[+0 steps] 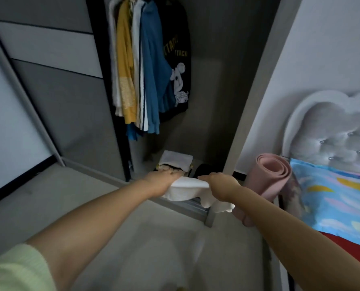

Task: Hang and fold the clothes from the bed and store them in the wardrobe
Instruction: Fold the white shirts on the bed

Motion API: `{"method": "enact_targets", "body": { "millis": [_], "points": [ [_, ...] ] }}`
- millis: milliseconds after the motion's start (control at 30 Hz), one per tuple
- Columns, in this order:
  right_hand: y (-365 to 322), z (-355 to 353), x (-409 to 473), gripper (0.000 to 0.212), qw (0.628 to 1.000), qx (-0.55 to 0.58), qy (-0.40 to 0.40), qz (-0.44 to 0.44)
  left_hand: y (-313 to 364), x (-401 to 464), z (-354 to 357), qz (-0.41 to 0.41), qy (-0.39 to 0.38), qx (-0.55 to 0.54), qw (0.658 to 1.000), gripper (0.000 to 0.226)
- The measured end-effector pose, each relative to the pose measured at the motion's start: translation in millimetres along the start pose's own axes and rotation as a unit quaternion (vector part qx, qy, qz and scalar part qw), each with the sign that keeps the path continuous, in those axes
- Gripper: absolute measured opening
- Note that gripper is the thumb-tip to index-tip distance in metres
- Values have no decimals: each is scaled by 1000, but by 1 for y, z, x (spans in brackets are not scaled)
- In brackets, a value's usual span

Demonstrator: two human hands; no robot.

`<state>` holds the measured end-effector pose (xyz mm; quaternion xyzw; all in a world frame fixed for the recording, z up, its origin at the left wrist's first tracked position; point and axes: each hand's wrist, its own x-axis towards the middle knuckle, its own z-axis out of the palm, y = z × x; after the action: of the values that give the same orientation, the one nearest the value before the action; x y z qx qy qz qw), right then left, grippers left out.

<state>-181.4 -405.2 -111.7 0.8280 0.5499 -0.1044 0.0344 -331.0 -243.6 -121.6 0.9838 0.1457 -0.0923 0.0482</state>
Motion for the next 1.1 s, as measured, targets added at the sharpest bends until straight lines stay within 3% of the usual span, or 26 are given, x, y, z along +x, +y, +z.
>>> {"method": "enact_targets", "body": {
  "millis": [400, 567, 867, 1100],
  "points": [
    [56, -16, 215, 52, 996, 41, -72, -24, -128, 171, -11, -29, -73, -20, 997, 65],
    [66, -15, 289, 58, 993, 39, -102, -32, -178, 222, -4, -30, -104, -36, 993, 65],
    [101, 20, 401, 55, 990, 59, -101, 77, -262, 355, 23, 60, -169, -50, 982, 60],
    [124, 59, 466, 55, 978, 71, -123, 155, -298, 445, 59, 100, -190, -49, 976, 67]
  ]
}}
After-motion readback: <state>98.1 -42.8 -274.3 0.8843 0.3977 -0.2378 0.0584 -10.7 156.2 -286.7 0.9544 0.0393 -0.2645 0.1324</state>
